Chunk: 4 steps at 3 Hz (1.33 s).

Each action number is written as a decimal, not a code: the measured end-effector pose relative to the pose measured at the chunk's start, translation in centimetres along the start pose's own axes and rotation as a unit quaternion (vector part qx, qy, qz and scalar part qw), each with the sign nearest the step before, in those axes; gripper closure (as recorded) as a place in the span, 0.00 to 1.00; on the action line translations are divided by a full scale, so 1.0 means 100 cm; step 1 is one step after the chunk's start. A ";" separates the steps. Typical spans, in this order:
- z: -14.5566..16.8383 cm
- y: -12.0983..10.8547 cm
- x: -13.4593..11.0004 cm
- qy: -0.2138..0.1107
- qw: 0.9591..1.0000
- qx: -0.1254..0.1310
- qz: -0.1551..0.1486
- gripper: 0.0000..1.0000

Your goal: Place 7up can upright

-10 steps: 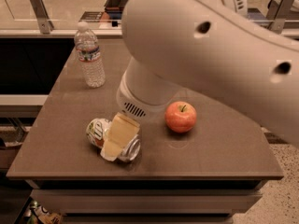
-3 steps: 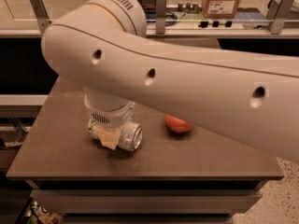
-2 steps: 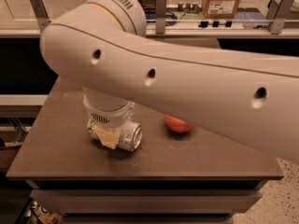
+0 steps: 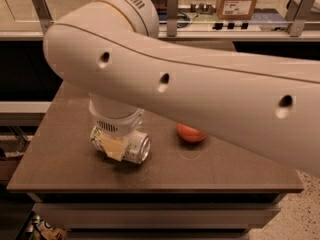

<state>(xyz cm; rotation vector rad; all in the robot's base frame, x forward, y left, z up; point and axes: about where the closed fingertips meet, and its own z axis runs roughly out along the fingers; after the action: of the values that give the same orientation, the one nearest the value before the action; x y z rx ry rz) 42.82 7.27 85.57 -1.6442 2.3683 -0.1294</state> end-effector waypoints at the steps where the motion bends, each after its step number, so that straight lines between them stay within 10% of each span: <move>1: -0.005 -0.006 -0.004 -0.025 1.000 0.007 -0.016 1.00; 3: -0.023 -0.032 -0.016 -0.130 0.990 0.015 -0.058 1.00; 4: -0.039 -0.044 -0.025 -0.196 0.977 0.011 -0.079 1.00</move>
Offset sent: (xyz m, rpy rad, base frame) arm 0.0294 -0.0048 0.0321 0.1856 -0.1458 0.1744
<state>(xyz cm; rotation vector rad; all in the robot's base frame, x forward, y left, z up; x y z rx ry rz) 46.67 7.77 90.69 -1.6660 1.9385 0.1281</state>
